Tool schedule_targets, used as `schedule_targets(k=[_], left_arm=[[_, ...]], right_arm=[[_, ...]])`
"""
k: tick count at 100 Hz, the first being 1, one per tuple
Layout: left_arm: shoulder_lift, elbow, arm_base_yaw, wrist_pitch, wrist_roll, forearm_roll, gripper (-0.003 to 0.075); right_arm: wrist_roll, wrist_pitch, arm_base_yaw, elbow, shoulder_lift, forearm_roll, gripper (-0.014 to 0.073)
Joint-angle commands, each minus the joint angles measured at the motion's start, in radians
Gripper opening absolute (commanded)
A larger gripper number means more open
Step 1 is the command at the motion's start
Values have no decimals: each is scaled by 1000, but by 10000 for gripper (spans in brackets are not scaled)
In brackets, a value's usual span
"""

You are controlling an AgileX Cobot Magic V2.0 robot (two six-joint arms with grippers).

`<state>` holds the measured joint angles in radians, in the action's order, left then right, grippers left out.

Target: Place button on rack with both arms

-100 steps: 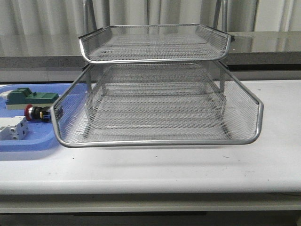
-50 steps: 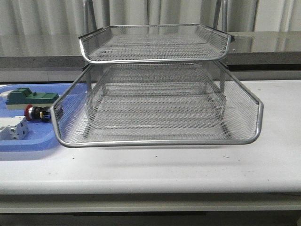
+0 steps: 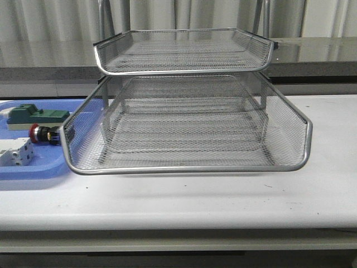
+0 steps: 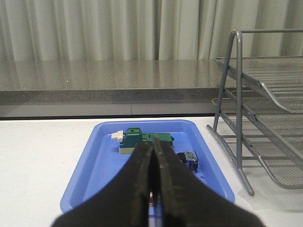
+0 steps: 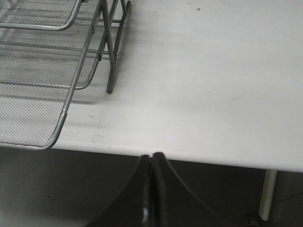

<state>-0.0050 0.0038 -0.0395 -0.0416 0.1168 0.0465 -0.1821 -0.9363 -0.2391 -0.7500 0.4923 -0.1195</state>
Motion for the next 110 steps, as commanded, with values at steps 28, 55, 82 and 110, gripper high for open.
schedule_targets(k=[28,55,82,110], left_arm=[[-31,19,3,149,8,-16,-20],[51,-144,3,-11,8,-81,-20],[393,-455,3,-230,8,-90,-20],[801,-771,3,-347,6,-3,-20]], right_arm=[[2,59,6,-33,2,-21,-109],[2,58,6,-33,2,-21,-109],[2,58,6,-33,2,-21,-109],[2,58,6,-33,2,-21,-109]])
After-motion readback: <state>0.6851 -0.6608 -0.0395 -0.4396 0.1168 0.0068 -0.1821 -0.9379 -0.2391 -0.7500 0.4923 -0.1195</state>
